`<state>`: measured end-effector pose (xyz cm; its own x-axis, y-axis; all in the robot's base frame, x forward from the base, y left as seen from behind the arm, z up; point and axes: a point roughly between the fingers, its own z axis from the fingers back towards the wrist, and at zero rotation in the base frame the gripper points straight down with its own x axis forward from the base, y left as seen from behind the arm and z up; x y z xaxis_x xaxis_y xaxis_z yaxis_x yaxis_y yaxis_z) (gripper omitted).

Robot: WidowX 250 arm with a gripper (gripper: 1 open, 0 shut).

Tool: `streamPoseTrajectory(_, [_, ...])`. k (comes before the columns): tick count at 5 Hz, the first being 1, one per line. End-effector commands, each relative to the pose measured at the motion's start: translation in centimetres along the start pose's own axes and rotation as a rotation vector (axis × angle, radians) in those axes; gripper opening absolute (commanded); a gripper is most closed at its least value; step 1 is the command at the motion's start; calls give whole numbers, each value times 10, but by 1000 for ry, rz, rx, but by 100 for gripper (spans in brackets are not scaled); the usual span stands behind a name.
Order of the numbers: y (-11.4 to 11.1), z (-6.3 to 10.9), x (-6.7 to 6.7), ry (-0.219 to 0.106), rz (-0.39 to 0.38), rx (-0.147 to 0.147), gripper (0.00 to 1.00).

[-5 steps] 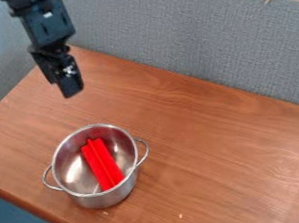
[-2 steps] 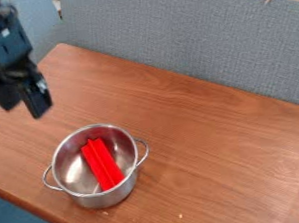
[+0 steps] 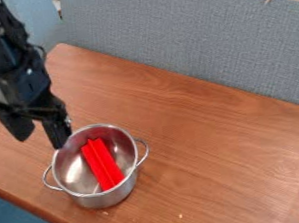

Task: Put the red object in the metal pot

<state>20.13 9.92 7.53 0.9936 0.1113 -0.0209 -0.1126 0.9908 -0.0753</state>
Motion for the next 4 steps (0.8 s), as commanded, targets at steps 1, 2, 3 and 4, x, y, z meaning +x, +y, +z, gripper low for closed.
streamPoseTrajectory(1, [-32,35,19,13,-252,54,100])
streamPoseTrajectory(2, [-68,59,48,20,-494,96,100])
streamPoseTrajectory(3, [-79,26,49,18,-637,99,100])
streamPoseTrajectory(4, [-74,38,56,12,-529,95,100])
